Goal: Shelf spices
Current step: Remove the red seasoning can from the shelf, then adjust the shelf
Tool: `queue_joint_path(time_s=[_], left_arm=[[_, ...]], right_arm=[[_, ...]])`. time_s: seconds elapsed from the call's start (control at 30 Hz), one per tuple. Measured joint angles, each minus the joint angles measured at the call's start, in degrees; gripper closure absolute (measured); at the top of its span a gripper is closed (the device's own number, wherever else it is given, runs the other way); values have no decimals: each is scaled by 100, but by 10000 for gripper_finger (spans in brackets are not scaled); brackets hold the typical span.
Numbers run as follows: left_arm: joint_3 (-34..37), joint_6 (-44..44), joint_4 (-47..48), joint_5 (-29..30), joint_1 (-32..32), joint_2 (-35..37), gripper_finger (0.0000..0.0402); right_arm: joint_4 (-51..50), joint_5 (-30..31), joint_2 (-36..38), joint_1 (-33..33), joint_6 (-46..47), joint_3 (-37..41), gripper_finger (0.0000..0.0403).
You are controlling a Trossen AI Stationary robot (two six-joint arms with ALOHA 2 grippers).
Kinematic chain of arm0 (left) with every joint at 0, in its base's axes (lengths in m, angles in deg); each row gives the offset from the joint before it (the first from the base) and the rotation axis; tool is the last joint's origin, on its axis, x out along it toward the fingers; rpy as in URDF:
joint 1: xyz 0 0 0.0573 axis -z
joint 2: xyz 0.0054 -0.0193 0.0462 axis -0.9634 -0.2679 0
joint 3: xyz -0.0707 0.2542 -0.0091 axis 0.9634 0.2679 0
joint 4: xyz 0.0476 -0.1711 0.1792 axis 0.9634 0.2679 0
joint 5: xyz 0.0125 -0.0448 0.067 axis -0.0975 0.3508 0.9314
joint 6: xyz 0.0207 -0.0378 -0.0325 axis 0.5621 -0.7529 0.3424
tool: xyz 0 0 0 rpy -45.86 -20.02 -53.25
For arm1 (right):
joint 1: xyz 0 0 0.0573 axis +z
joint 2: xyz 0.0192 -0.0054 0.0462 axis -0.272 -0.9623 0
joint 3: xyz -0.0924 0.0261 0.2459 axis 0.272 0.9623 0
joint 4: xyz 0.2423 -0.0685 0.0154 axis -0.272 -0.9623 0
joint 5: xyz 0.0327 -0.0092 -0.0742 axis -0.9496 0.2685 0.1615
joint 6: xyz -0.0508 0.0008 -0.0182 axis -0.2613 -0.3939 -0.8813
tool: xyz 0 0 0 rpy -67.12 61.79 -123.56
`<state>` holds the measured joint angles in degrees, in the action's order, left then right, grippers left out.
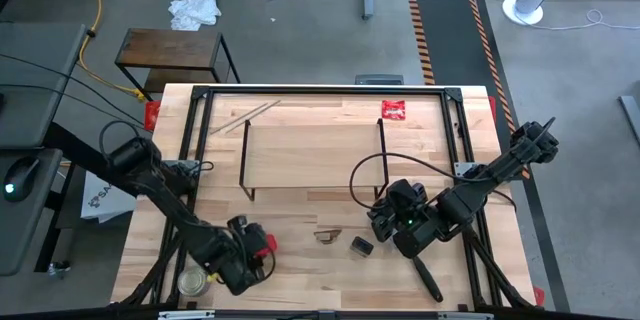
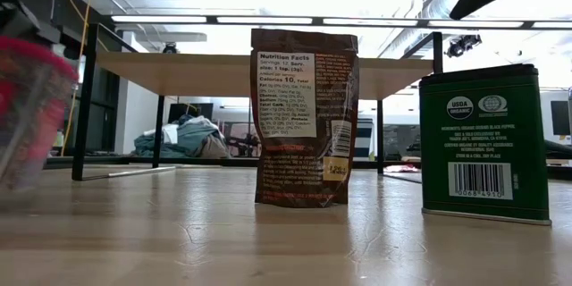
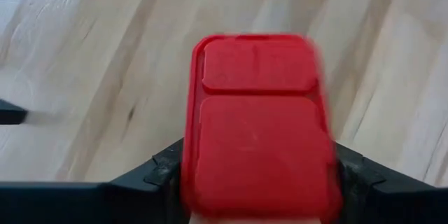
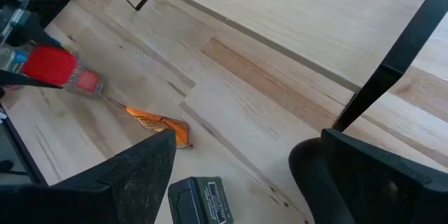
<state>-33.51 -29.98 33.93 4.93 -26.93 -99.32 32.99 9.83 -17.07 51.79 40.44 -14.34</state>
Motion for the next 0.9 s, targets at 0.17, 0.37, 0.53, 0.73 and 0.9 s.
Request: queue_joint_path(time_s=[0.17, 0.37, 0.53, 0.73, 0.9], left_arm=[[-2, 138, -71, -145, -209, 218, 158], [-2, 360, -37, -183, -258, 764, 135], [-4, 334, 23, -98, -229, 1524, 134], [-11, -1274, 1494, 1082, -94, 2087, 204], [198, -2443, 2464, 1561, -202, 2109, 365]], right_arm=[[53, -38, 0, 2, -282, 0, 53], [51, -31, 0, 2, -393, 0, 53], [53, -320, 20, 2, -663, 0, 56], [-489, -412, 15, 262, 29, 0, 164], [-1200, 155, -76, 384, 1524, 133, 374]])
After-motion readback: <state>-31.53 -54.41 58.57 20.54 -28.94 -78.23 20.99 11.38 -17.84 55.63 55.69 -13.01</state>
